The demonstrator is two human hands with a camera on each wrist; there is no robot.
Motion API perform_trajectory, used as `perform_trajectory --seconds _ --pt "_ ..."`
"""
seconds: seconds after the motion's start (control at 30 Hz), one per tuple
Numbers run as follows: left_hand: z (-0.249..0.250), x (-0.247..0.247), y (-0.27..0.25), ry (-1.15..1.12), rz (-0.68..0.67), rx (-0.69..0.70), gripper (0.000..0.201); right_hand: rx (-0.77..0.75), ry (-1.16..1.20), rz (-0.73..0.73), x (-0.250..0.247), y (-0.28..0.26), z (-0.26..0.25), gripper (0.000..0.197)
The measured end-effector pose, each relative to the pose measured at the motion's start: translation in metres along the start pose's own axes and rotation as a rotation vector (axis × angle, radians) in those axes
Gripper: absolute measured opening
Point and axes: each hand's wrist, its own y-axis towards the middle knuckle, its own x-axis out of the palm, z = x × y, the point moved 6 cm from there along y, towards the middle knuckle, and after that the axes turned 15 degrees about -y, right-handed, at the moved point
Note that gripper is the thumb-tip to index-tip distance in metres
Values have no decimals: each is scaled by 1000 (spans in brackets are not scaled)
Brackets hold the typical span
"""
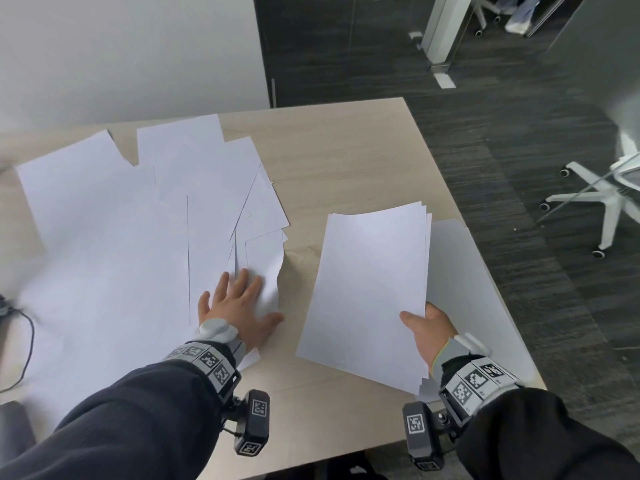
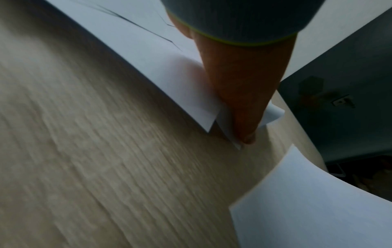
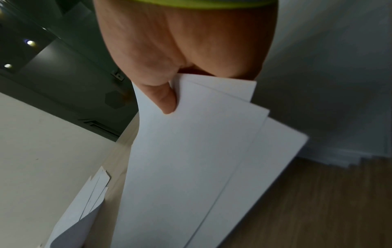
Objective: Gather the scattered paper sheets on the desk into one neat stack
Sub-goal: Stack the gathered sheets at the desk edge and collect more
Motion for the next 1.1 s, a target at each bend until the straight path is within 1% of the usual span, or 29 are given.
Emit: perform_trajectory --seconds 0.1,0.17,0.2,0.23,0.27,0.33,0.4,0.47,0.53,0.6,0.77,0.9,1.0,1.1 --pt "17 -3 -4 -17 -3 15 66 -12 -15 -22 5 1 -5 21" --pt "35 -3 -9 -27 -17 58 50 -24 -15 -37 10 1 -8 22" --pt "43 -2 -12 -38 -4 97 46 -23 -18 -44 12 1 -10 22" --pt "50 -1 -14 -53 20 135 45 -26 -24 -51 15 1 -11 22" --pt "56 0 -16 -73 43 163 50 -27 -31 -61 18 1 -12 21" --pt "57 2 -15 -104 54 170 77 -35 -54 -79 22 0 -14 19" --pt "49 5 -10 -98 -3 126 105 -38 -73 -84 23 0 -13 19" --pt "34 7 -6 -60 -66 103 126 -44 -84 -90 22 0 -13 20" --pt "18 11 -4 7 -92 111 137 -54 -113 -92 19 3 -11 18" --pt "6 14 -5 37 -91 135 137 -60 -137 -93 17 4 -10 16" --pt "5 17 -5 12 -75 145 127 -71 -136 -91 20 7 -17 17" --pt "6 9 -5 -48 -52 136 106 -57 -138 -102 25 7 -19 13" --pt "5 -4 -8 -127 51 139 79 -49 -134 -106 26 4 -21 13" --pt "7 -21 -10 -214 192 129 41 -52 -113 -102 24 2 -25 14"
